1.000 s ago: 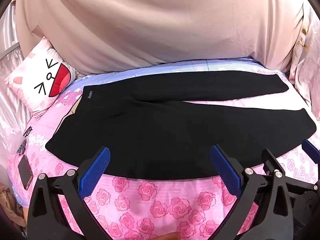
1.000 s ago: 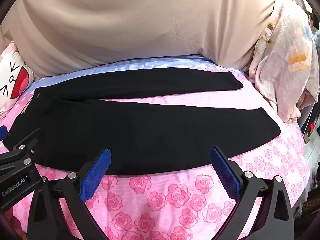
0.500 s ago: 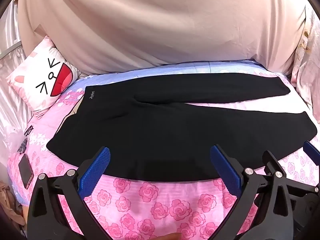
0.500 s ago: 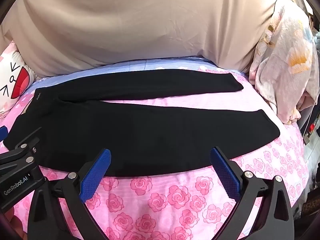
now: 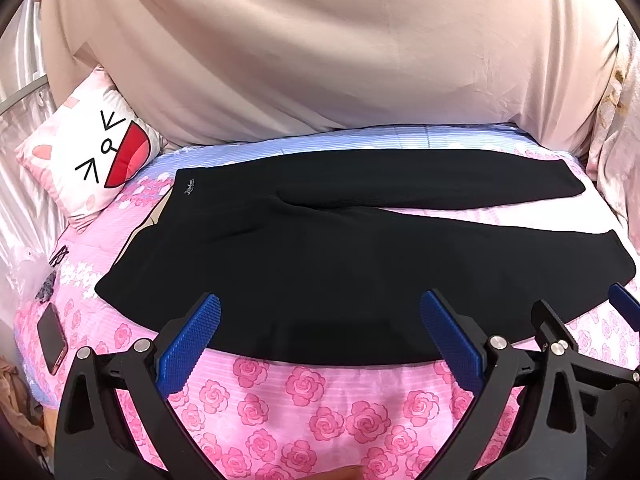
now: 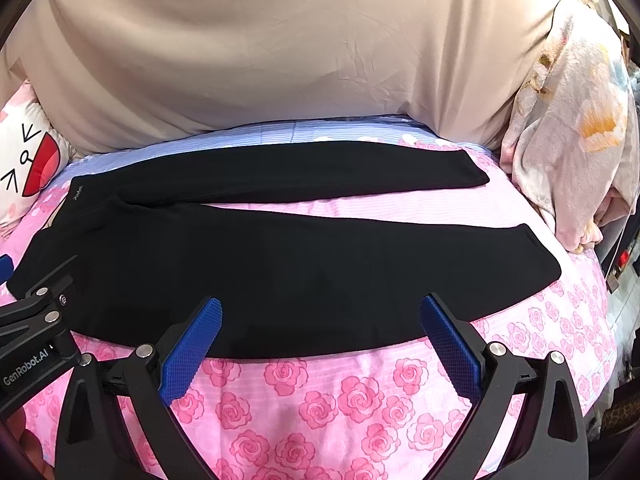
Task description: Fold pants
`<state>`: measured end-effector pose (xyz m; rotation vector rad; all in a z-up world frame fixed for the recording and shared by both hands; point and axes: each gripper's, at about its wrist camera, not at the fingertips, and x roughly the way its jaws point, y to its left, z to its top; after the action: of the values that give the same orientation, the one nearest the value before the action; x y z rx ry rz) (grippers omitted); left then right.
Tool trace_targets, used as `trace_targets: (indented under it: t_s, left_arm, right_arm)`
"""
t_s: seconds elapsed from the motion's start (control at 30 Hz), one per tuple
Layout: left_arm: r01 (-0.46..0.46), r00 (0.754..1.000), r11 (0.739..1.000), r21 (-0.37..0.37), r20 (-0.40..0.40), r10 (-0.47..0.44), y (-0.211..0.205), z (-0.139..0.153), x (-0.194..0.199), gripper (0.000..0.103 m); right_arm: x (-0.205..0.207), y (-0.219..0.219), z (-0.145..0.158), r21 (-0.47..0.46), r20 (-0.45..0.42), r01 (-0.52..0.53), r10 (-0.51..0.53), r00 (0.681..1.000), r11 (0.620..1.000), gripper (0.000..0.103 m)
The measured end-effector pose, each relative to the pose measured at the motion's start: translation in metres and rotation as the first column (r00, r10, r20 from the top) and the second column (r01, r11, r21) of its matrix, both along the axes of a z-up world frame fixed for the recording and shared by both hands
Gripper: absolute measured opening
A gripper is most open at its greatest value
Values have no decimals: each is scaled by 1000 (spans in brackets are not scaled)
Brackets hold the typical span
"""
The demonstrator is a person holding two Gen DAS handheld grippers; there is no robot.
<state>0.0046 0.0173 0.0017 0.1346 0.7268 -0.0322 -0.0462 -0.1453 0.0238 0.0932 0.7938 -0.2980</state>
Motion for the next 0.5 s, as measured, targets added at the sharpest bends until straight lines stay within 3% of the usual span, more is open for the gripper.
trace_targets:
  t_s: [0.5]
  left_arm:
    - [2, 1000, 1000, 6, 0, -2, -2, -2, 1, 98]
  right_arm:
    - [3, 1, -4, 7, -7, 5, -5, 1000, 1000, 98]
